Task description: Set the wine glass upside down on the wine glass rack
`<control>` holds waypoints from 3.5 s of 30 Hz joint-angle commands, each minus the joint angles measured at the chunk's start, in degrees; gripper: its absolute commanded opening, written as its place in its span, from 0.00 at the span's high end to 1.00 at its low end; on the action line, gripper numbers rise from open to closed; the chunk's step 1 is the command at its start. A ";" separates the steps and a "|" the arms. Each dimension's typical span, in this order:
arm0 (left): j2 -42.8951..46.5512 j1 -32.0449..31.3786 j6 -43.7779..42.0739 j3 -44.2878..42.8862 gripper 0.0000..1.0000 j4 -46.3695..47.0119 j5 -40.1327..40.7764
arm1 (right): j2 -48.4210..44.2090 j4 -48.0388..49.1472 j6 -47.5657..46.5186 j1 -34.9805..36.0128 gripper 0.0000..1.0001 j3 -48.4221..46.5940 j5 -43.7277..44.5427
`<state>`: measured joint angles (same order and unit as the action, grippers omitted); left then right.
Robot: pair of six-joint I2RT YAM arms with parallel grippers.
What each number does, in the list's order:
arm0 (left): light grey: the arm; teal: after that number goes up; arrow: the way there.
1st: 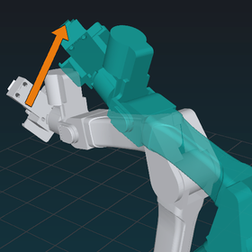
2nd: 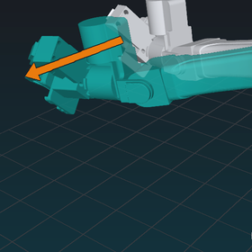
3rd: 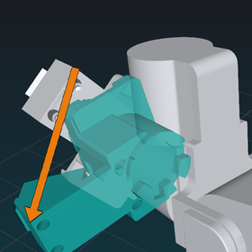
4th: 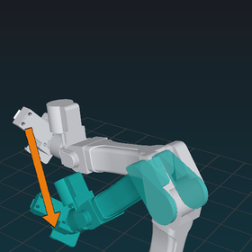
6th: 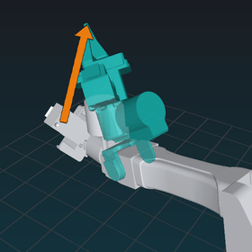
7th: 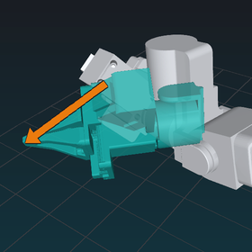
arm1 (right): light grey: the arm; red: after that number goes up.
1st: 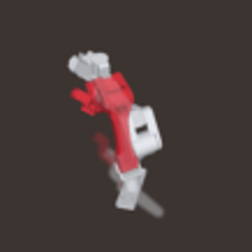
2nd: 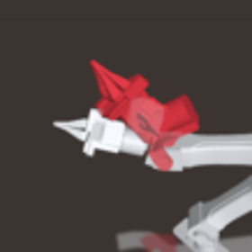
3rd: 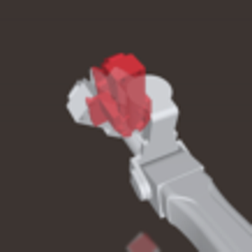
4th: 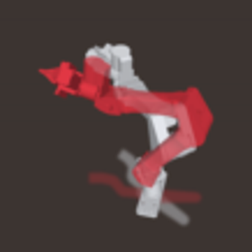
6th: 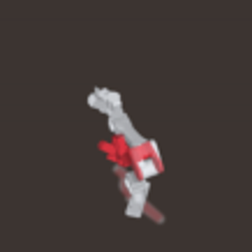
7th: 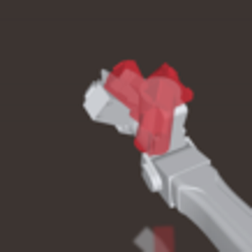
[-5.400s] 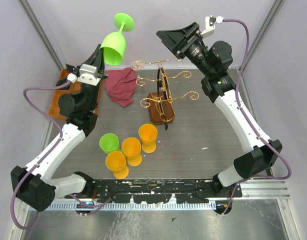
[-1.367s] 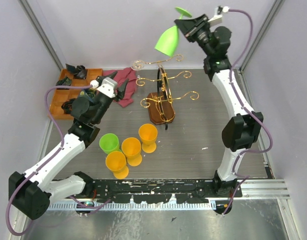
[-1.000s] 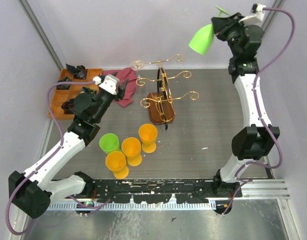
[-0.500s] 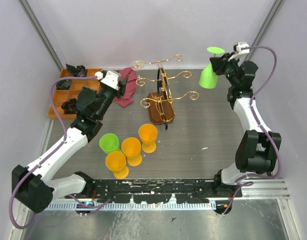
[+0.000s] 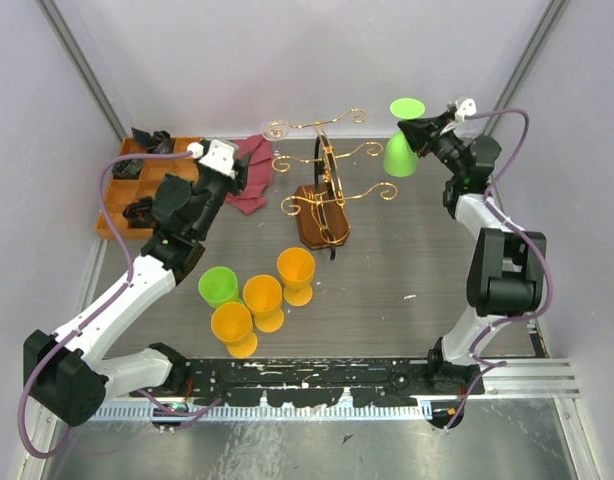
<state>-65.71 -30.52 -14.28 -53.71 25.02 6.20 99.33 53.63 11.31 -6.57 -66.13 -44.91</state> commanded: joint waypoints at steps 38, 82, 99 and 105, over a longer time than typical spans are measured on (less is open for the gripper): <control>-0.21 0.73 -3.51 -0.26 0.51 2.01 4.62 | 29.94 36.48 15.91 7.11 0.99 -19.99 -10.37; -3.43 2.11 -3.51 0.00 0.50 4.16 3.65 | 30.97 22.62 4.49 9.97 0.99 -20.74 5.62; -3.48 2.40 -3.99 0.16 0.51 4.43 3.74 | 28.36 27.80 4.36 9.74 0.99 -14.13 -0.86; -3.51 2.41 -3.82 0.22 0.51 4.38 3.60 | 28.08 23.35 1.12 11.31 0.99 -15.02 -2.88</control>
<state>-69.08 -28.38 -17.76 -53.69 26.76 9.93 129.93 79.72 15.14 3.46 -80.93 -43.68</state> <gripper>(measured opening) 0.494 0.210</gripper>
